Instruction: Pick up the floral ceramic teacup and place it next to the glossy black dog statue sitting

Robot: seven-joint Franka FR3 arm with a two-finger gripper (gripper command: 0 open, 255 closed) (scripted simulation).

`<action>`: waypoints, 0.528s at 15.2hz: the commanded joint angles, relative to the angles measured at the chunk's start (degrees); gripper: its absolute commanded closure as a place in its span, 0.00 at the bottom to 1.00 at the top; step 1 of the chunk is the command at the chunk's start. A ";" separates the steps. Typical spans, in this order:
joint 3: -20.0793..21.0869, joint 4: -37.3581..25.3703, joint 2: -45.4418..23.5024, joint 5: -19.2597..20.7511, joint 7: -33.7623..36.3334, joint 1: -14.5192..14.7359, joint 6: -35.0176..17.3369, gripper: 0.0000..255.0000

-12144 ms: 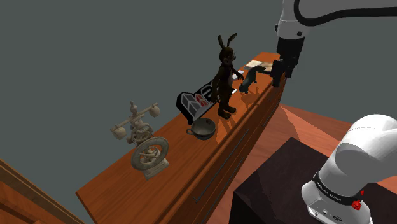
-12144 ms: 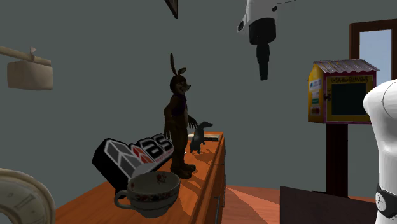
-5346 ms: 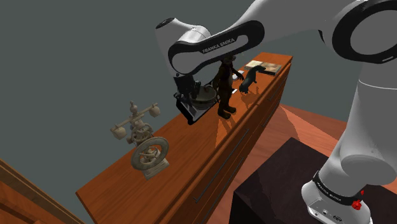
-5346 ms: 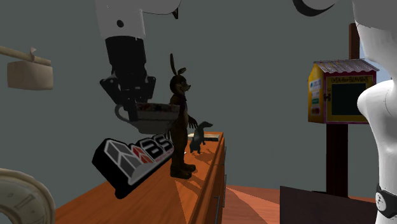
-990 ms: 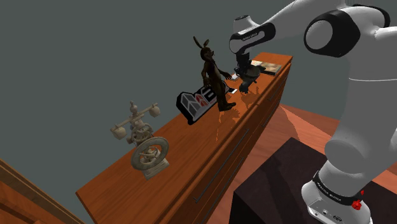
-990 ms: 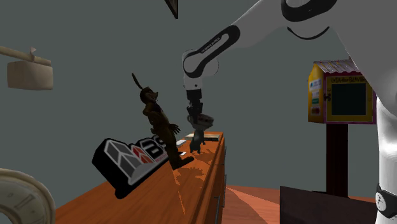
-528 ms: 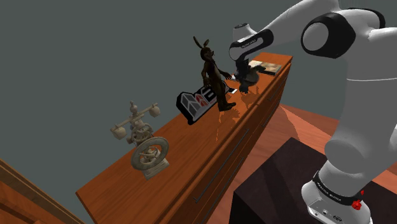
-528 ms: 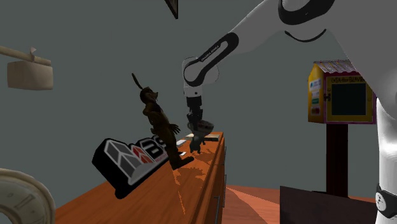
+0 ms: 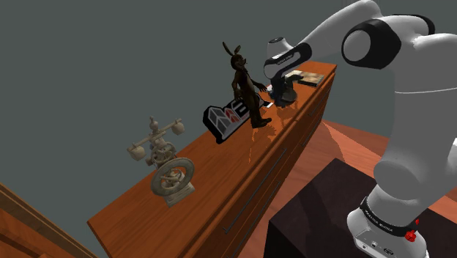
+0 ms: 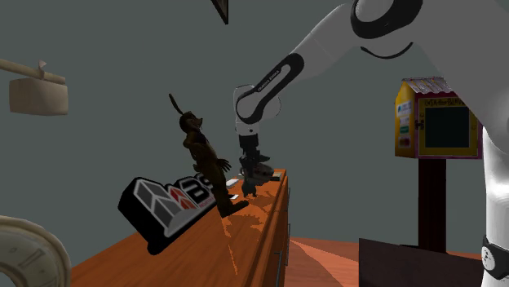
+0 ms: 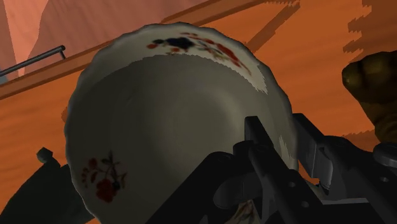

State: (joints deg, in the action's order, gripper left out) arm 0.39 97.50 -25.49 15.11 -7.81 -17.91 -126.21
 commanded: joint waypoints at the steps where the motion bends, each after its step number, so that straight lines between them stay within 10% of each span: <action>1: -0.08 0.60 -0.71 0.23 0.41 0.05 -1.35 1.00; 8: -0.40 1.91 -3.52 0.96 1.56 0.15 -5.38 1.00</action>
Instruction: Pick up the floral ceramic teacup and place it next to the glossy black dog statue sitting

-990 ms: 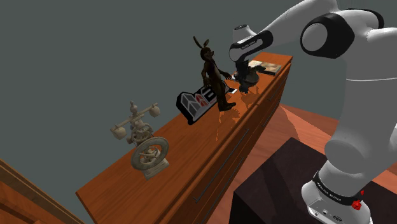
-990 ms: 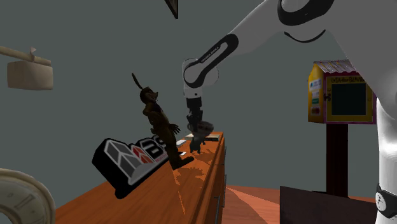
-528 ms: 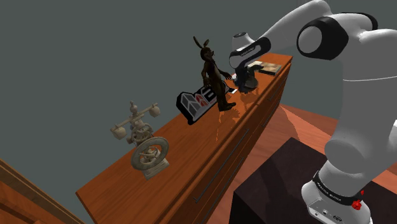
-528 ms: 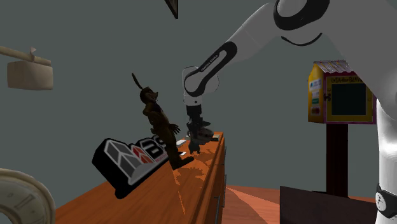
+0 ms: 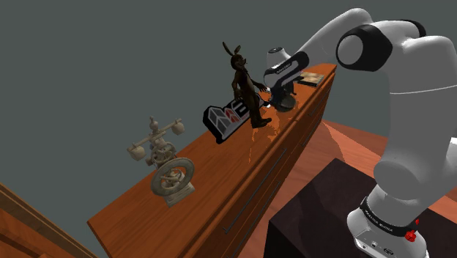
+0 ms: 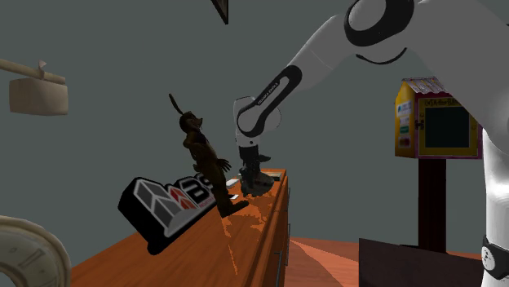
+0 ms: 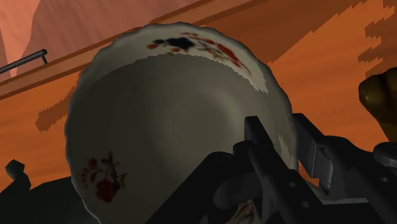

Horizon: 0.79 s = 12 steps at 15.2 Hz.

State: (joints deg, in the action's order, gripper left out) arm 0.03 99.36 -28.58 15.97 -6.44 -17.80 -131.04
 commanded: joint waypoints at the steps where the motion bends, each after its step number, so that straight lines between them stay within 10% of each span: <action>1: -0.10 0.18 -0.88 0.22 0.35 0.06 -1.11 1.00; 12: -0.36 0.66 -3.21 0.77 1.19 0.15 -3.85 1.00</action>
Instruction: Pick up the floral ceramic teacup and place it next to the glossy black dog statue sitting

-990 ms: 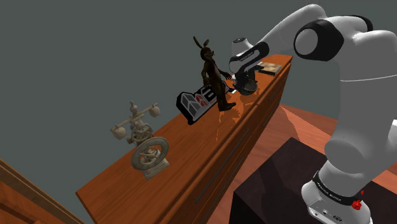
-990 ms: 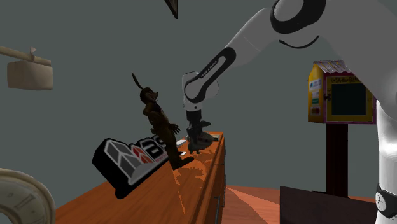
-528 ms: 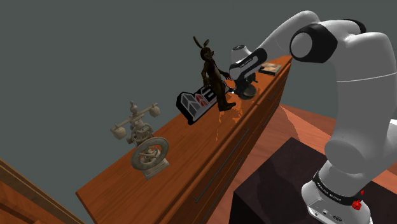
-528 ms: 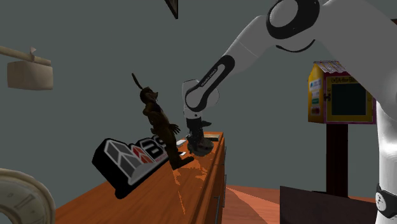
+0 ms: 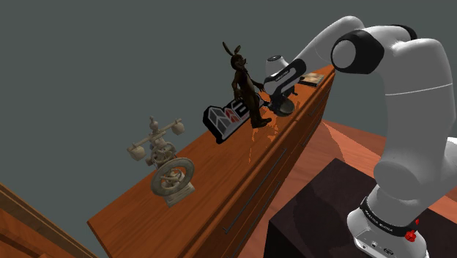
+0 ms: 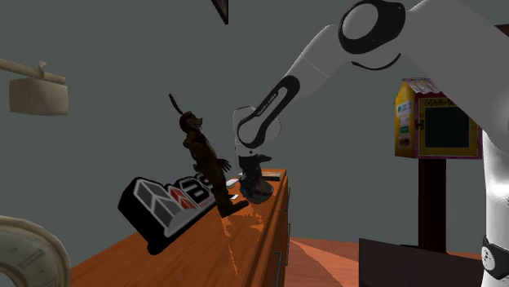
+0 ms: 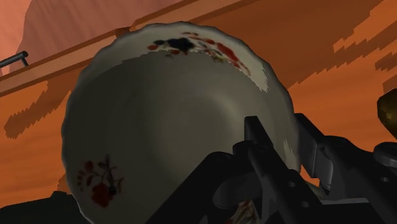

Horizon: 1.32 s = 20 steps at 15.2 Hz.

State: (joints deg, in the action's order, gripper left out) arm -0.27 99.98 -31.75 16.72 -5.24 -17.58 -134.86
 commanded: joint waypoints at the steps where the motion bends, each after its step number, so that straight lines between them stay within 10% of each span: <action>1: -0.07 0.04 -0.03 0.02 0.00 -0.07 -0.03 1.00; 2: -0.07 0.04 -0.03 0.02 0.00 -0.07 -0.03 1.00; 3: -0.07 0.04 -0.05 0.02 0.00 -0.07 -0.05 0.00; 20: 0.59 -0.21 4.66 -0.77 -0.48 0.49 5.00 0.00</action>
